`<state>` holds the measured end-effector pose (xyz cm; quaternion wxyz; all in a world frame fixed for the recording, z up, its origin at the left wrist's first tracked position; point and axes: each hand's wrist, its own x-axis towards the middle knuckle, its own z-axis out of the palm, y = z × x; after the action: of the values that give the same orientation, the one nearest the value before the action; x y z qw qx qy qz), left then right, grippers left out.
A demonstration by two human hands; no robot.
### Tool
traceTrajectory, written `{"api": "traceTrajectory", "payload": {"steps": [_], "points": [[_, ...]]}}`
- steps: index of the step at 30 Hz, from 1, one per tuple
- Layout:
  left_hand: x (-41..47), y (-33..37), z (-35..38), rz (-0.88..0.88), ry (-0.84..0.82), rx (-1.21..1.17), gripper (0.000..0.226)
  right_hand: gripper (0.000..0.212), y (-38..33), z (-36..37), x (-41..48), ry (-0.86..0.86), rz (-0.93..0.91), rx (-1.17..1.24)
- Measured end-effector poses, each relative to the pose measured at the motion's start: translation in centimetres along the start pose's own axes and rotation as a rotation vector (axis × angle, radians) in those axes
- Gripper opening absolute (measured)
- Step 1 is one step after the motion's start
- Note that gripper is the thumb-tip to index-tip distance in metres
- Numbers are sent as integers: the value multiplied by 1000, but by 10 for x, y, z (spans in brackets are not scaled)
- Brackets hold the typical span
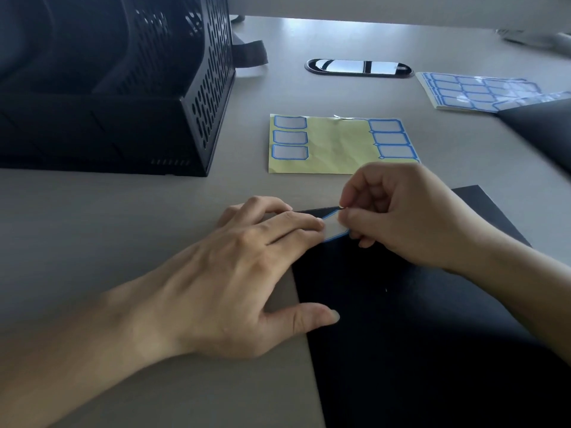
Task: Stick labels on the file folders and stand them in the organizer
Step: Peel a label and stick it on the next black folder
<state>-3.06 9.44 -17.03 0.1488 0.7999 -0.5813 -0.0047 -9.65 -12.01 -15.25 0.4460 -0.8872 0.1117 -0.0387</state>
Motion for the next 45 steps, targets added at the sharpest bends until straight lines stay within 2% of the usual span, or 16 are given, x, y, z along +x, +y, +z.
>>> {"api": "traceTrajectory", "payload": {"steps": [8,23,31,37,45], "points": [[4,1,1,-6,-59,27,74,14,-1,1,0,13,-6,-20],[13,14,1,-17,-64,78,79,11,-3,-4,1,2,53,-52],[14,15,3,-4,-52,87,81,13,0,-7,5,116,124,61],[18,20,2,-4,-45,74,86,12,1,-7,5,115,135,99],[13,14,6,-24,-41,79,78,11,-1,-9,2,81,111,90]]}}
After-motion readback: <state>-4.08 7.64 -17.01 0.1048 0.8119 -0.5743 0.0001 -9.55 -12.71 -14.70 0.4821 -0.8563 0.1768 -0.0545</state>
